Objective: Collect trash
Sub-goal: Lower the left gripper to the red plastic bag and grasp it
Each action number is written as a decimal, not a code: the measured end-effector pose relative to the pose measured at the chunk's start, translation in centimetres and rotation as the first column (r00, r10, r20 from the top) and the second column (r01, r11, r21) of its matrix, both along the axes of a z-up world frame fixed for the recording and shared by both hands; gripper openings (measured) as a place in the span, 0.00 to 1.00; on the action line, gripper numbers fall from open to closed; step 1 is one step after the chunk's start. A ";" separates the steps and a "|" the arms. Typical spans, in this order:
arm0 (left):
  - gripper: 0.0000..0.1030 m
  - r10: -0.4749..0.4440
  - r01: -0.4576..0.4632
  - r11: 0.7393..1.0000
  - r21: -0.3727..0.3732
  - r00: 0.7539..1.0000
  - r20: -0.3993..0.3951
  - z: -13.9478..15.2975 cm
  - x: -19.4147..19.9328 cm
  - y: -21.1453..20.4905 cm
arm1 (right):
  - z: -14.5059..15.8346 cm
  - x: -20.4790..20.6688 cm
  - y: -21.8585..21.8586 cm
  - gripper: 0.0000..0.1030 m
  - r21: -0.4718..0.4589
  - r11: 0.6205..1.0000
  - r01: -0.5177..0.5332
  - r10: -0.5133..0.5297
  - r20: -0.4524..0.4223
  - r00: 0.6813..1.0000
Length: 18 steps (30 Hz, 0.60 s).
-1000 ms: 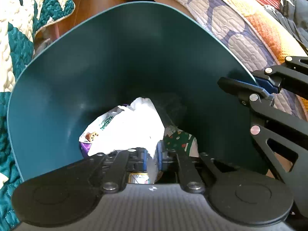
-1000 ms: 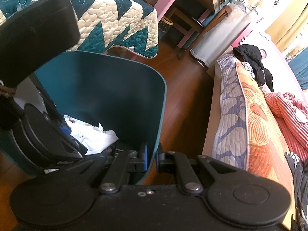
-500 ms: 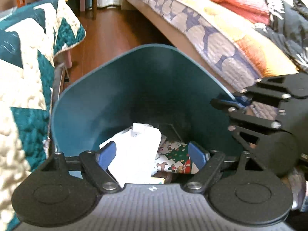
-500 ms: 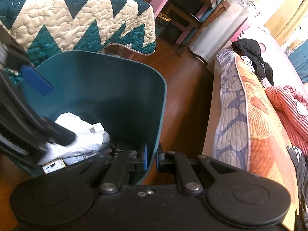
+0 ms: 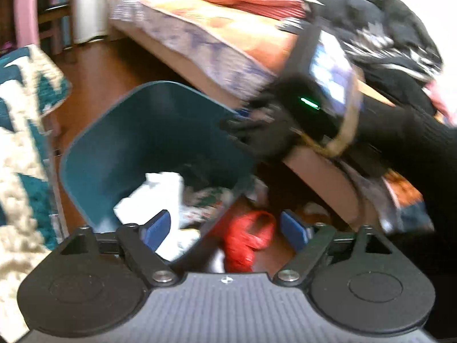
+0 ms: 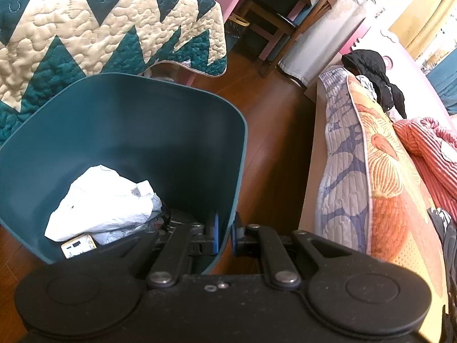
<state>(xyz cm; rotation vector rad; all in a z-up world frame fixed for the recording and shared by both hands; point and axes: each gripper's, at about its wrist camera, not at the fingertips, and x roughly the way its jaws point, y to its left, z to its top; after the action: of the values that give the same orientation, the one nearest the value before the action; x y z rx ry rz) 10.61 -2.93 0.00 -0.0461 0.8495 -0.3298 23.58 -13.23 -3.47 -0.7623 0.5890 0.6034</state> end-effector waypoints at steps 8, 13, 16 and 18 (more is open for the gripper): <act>0.98 -0.117 0.122 0.992 0.037 0.987 -0.114 -8.2 -0.3 -5.3 | 0.0 0.1 -0.1 0.08 0.001 1.000 0.001 -0.001 -0.007 1.000; 0.98 -0.144 0.165 0.980 0.115 0.975 -0.170 -16.0 0.5 -8.9 | -0.1 0.2 -0.2 0.09 -0.007 1.000 0.004 -0.004 -0.018 1.000; 0.98 -0.122 0.151 0.979 0.137 0.973 -0.196 -19.6 2.1 -10.3 | -0.2 0.2 -0.4 0.09 -0.004 1.000 0.008 -0.008 -0.021 1.000; 0.98 -0.106 0.139 0.978 0.158 0.973 -0.205 -21.5 3.3 -10.8 | -0.3 0.2 -0.5 0.09 -0.006 1.000 0.011 -0.011 -0.020 1.000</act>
<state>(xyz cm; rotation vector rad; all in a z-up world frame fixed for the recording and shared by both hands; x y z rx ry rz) 13.89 -13.71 -21.45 0.1367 1.0759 -0.3715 23.78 -13.74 -3.82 -0.7594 0.6134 0.6002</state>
